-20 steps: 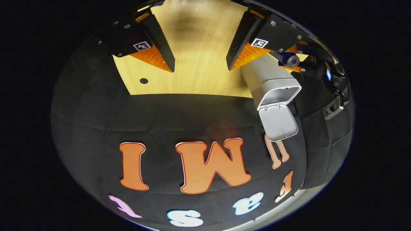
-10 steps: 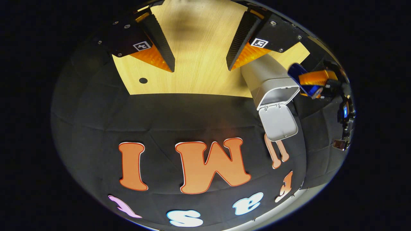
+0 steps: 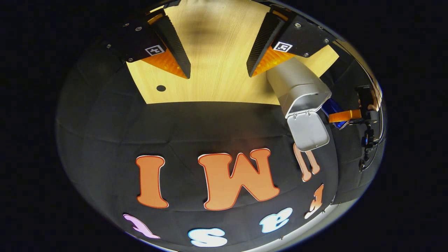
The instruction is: Press the lid of the desktop garbage bin to open it, pick up the crumpled paper on the desktop and throw it into the bin, then pick up the pop can on the desktop and drop it into the bin, and finally close the garbage bin lid.
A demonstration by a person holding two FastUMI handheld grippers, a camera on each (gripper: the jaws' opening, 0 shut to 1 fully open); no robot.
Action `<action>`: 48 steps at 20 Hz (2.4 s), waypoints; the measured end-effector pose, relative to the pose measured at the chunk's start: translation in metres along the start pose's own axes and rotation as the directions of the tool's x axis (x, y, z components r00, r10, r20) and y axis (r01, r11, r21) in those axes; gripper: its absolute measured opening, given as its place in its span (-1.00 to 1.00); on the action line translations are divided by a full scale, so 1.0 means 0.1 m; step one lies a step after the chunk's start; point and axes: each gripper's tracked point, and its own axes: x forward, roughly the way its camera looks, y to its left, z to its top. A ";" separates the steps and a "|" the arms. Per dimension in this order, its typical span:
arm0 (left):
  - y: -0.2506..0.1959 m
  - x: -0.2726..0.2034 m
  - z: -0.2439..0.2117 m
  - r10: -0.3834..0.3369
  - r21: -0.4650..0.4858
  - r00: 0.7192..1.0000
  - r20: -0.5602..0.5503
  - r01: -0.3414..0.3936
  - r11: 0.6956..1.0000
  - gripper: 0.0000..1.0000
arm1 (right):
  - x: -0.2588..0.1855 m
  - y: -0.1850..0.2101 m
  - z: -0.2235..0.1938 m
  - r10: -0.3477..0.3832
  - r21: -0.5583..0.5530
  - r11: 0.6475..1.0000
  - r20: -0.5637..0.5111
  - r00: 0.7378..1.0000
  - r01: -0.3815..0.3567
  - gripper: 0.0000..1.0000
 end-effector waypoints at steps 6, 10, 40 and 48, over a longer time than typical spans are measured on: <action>0.13 0.43 -0.34 0.003 -0.090 0.998 -0.070 -0.009 0.996 0.67 | -0.02 -0.10 -0.05 -0.030 0.005 1.000 -0.012 0.999 0.030 0.93; 0.20 0.57 -0.42 0.008 -0.111 0.997 -0.083 -0.018 0.994 0.69 | -0.03 -0.15 -0.10 -0.046 0.008 0.999 -0.028 0.999 0.046 0.93; 0.76 -0.01 0.84 0.091 -0.107 0.992 0.085 -0.081 0.991 0.89 | 0.23 0.22 -0.23 0.041 0.014 0.999 -0.070 0.997 -0.040 0.93; 1.05 0.29 1.69 0.049 -0.105 0.997 0.062 -0.043 0.994 0.89 | 0.30 0.39 -0.29 0.085 0.018 0.996 -0.089 0.992 -0.084 0.93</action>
